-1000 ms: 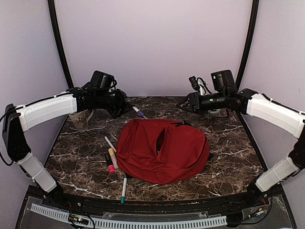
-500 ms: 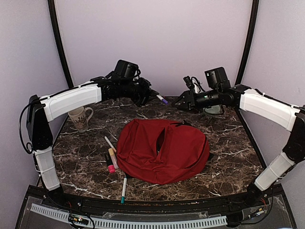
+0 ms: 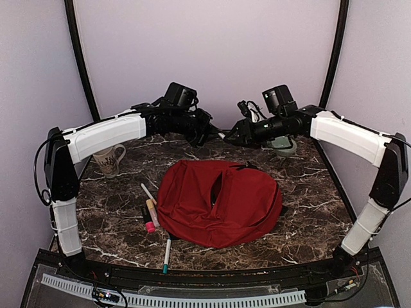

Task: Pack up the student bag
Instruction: Pass from the left arm to the right

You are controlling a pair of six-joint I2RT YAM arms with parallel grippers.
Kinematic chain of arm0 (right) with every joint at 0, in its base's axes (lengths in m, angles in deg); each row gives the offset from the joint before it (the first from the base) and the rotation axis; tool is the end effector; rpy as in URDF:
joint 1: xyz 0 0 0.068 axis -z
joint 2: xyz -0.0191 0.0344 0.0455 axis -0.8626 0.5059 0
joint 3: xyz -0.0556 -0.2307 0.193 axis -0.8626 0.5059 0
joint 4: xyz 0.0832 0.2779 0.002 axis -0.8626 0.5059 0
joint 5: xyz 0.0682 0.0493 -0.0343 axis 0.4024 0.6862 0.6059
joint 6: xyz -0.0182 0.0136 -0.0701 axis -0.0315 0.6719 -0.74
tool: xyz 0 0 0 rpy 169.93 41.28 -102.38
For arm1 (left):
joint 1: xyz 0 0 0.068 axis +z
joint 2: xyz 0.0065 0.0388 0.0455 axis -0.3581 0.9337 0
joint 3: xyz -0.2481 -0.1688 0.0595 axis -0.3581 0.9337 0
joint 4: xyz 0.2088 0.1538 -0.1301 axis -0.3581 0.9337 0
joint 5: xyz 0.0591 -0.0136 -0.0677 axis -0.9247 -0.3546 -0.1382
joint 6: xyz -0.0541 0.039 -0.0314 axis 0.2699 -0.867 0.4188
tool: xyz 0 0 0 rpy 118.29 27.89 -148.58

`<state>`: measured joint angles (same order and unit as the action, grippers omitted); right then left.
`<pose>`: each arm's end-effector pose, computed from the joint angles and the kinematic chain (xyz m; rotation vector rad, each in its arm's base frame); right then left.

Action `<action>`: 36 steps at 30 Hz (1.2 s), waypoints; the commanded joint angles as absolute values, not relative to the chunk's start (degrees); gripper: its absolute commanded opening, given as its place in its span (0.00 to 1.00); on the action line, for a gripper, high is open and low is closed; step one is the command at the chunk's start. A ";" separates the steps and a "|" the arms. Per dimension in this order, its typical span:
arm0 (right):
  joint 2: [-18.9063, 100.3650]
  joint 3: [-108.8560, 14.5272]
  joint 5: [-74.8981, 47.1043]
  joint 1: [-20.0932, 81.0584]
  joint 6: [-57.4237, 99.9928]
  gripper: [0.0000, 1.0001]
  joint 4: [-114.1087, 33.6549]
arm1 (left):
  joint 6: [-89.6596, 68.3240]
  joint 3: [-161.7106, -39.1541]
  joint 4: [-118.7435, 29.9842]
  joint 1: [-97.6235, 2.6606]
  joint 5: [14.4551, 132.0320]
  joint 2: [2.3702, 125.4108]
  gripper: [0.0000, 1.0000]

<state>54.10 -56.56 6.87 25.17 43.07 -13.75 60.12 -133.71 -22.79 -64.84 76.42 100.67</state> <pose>0.3361 0.2660 0.3486 -0.4187 2.3295 1.1254 0.3763 -0.3784 0.3574 -0.6533 2.3254 -1.4469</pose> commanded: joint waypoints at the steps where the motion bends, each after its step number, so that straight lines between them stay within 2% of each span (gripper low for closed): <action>1: 56.18 -60.52 4.61 23.75 41.67 0.48 -12.34 | 59.74 -136.63 -21.33 -65.32 76.59 100.54 0.00; 6: 56.88 -61.29 2.97 23.72 42.44 0.33 -13.33 | 59.81 -136.70 -21.14 -65.58 76.77 100.63 0.00; 11: 57.89 -62.19 2.85 23.69 42.52 0.22 -13.69 | 59.55 -136.53 -21.89 -65.72 76.89 100.89 0.00; 14: 58.50 -62.56 3.01 23.59 42.66 0.09 -13.76 | 59.21 -136.48 -22.15 -65.89 76.98 100.98 0.00; 17: 58.63 -62.76 3.72 23.36 42.74 0.01 -13.67 | 58.32 -136.37 -22.14 -66.03 77.14 100.90 0.02; 20: 57.97 -62.40 3.86 23.14 43.26 0.00 -13.26 | 55.92 -136.58 -21.39 -65.98 76.74 100.81 0.14; 22: 57.18 -61.89 3.39 23.22 43.42 0.00 -12.70 | 53.07 -136.67 -20.51 -65.90 76.07 100.52 0.28; 27: 54.55 -59.46 0.83 23.59 42.63 0.00 -9.99 | 42.84 -137.64 -16.85 -65.30 75.04 100.03 0.46; 31: 53.45 -57.26 0.89 23.84 41.24 0.00 -5.06 | 31.63 -139.28 -10.81 -64.84 72.74 100.06 0.49; 36: 53.16 -54.47 3.77 23.79 39.89 0.00 1.51 | 17.14 -139.89 -0.16 -64.84 66.92 100.05 0.49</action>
<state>54.37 -56.54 1.84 23.67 41.74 -4.83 32.19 -138.78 -11.21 -65.06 72.53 101.15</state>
